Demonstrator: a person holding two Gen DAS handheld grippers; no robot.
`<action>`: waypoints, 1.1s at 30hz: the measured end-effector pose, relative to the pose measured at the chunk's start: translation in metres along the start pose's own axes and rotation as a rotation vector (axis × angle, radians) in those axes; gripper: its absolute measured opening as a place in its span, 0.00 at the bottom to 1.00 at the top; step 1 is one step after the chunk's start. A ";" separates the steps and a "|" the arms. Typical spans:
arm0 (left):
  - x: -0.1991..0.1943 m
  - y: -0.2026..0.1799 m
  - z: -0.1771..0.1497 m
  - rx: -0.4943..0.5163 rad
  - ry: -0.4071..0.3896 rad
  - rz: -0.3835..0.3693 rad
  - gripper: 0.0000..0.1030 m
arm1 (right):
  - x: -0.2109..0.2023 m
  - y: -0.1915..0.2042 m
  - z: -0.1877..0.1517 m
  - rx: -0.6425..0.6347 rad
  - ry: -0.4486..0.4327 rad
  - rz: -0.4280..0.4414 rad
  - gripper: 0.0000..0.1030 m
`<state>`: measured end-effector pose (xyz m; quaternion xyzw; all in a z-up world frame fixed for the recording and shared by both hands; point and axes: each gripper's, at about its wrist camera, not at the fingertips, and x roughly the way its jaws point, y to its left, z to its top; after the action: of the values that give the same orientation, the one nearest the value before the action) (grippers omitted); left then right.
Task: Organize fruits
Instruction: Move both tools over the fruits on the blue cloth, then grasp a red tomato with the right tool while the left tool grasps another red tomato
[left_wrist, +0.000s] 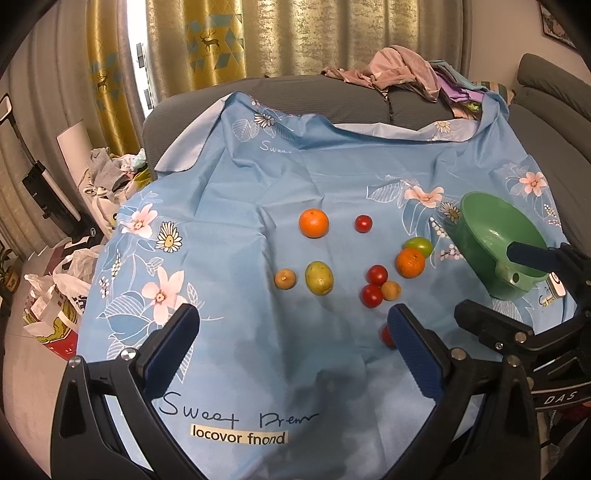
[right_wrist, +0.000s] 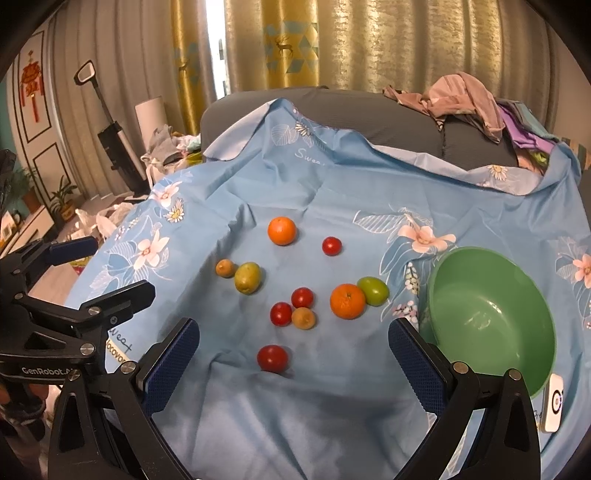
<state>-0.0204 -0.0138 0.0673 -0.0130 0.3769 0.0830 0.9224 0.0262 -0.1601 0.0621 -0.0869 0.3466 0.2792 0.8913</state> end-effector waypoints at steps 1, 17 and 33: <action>0.001 0.000 0.000 0.000 0.001 -0.002 0.99 | 0.000 -0.001 -0.001 0.000 0.000 0.000 1.00; 0.012 -0.002 0.000 0.000 0.020 -0.014 0.99 | 0.010 -0.005 -0.003 0.008 0.019 0.000 1.00; 0.039 0.013 -0.007 -0.057 0.099 -0.080 0.99 | 0.028 -0.018 -0.005 0.028 0.069 0.001 1.00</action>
<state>0.0001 0.0037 0.0349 -0.0585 0.4187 0.0561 0.9045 0.0500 -0.1650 0.0390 -0.0836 0.3811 0.2718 0.8797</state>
